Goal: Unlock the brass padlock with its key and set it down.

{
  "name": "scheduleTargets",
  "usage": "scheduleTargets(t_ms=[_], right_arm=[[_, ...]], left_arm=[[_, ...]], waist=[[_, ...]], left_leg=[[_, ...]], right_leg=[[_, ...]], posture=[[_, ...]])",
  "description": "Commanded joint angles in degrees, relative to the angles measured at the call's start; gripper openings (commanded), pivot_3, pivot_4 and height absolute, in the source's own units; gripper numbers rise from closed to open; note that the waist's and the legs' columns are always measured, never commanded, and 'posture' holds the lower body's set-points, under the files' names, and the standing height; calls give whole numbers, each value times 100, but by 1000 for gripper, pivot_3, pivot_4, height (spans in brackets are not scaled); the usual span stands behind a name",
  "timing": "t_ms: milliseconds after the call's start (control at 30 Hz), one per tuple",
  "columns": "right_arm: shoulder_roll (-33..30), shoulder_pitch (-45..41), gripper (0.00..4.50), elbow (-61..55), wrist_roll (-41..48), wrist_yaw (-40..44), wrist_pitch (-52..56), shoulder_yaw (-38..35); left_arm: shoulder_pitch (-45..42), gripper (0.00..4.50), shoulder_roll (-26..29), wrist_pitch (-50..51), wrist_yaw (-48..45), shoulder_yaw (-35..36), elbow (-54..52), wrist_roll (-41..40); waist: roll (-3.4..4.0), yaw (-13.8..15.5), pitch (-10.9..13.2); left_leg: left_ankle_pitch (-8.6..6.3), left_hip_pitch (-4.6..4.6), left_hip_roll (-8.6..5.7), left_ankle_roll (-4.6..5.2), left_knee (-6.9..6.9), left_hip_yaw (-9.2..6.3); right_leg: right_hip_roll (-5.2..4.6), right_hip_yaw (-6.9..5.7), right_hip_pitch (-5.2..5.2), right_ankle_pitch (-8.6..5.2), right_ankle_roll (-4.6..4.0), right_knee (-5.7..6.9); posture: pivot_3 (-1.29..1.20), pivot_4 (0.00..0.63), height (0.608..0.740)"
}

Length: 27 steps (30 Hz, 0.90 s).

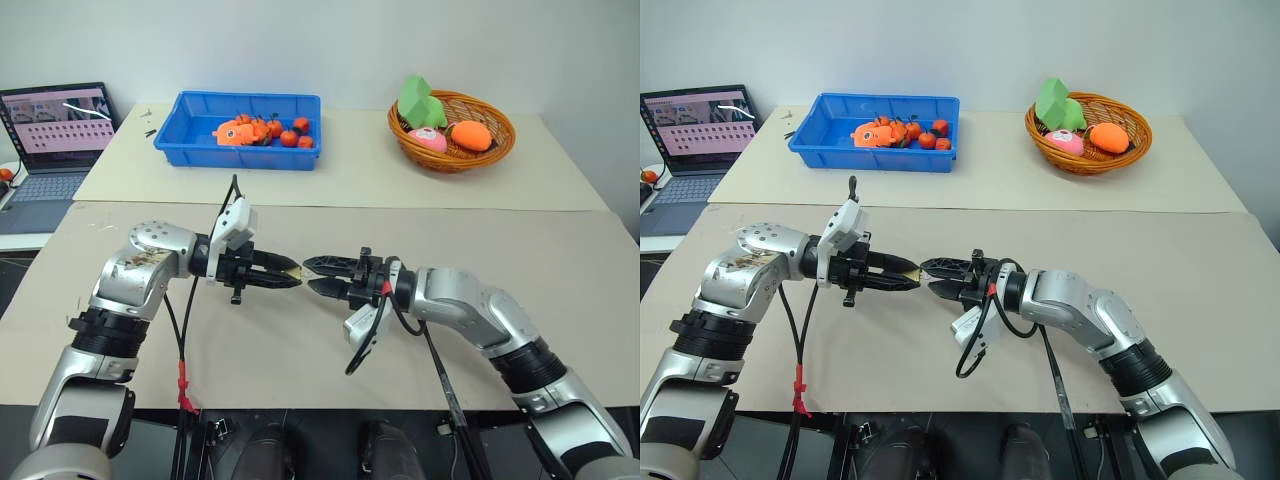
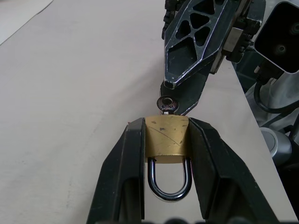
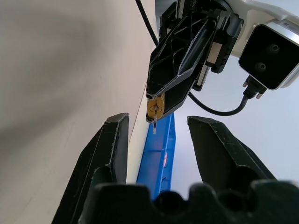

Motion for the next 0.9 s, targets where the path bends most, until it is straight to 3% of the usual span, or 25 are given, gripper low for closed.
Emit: scheduleTargets(t_ms=[33,100,167,433,900], right_arm=[[30,-31,1072,-200,40,-124,-31,-103],[39,-36,344,-194,34,-126,-23,-107],[45,-41,31,-186,23,-127,-9,-115],[167,6,31,-279,297,106,266,-90],[449,67,31,-1151,3108,2503,2994,-20]], left_arm=[[-170,844,26,-4,7,78,-150,-37],[-174,844,24,-5,17,77,-146,-32],[-180,844,21,7,25,77,-146,-36],[-182,844,8,-1,46,84,-136,-38],[-105,844,-1,24,147,109,-192,-47]], waist=[[0,0,0],[0,0,0],[0,0,0],[0,-1,0],[0,12,0]], left_leg=[[0,0,0,0,0,0],[0,0,0,0,0,0],[0,0,0,0,0,0],[0,0,0,0,0,0],[0,1,-1,1,0,-7]], right_leg=[[0,0,0,0,0,0],[0,0,0,0,0,0],[0,0,0,0,0,0],[0,0,0,0,0,0],[1,-2,4,2,-3,0]], posture=[[0,150,692],[0,150,692],[0,150,692],[0,150,692],[0,150,692]])
